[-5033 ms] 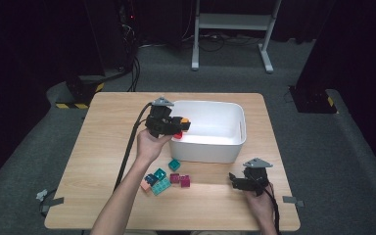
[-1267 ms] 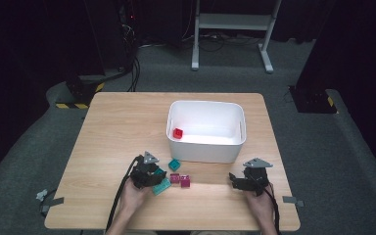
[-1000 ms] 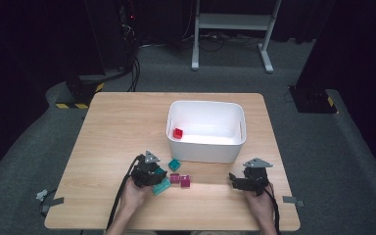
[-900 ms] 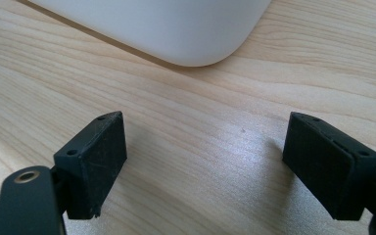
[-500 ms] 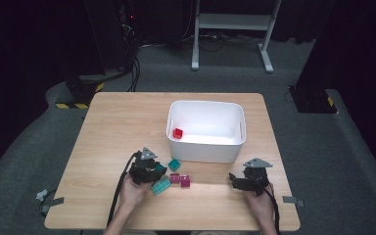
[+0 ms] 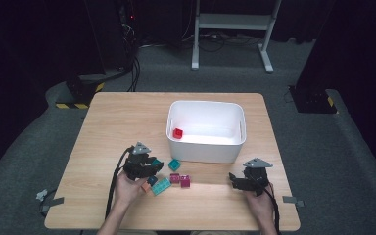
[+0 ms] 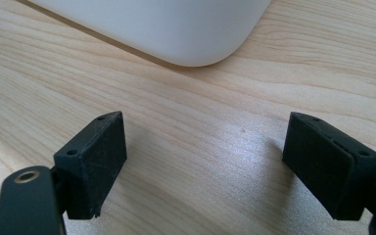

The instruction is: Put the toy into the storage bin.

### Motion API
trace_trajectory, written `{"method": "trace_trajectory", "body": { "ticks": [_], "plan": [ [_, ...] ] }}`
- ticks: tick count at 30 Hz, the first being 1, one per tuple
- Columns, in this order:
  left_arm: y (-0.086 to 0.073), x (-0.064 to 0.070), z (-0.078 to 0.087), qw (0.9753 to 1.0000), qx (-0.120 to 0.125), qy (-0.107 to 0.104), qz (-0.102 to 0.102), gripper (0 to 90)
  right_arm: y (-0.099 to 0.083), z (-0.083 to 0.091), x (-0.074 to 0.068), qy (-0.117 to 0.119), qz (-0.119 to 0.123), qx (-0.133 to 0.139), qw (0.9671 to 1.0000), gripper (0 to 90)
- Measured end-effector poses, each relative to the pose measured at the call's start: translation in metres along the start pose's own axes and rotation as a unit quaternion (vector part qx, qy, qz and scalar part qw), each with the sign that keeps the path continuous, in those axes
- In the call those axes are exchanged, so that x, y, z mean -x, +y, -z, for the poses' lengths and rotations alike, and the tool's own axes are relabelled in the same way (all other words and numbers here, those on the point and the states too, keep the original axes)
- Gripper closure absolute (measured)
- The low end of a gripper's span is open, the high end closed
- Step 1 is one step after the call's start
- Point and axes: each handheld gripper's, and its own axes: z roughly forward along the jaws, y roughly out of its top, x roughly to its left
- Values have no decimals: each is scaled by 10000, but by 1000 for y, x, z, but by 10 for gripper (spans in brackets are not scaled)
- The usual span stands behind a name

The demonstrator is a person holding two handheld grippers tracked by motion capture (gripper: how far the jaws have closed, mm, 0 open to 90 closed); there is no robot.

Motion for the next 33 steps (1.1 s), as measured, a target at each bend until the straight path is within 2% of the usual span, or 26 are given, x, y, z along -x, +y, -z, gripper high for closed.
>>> {"method": "trace_trajectory", "body": {
  "ticks": [6,22,33],
  "plan": [
    [8,-6,10,9998,166,-92,108,590,0,0,0,1,4,-2,10000,162],
    [33,-14,29,9987,418,-251,156,590,0,0,0,1,2,-3,10000,161],
    [47,-19,40,9967,635,-415,284,590,0,0,0,2,6,-4,10000,161]
  ]
}}
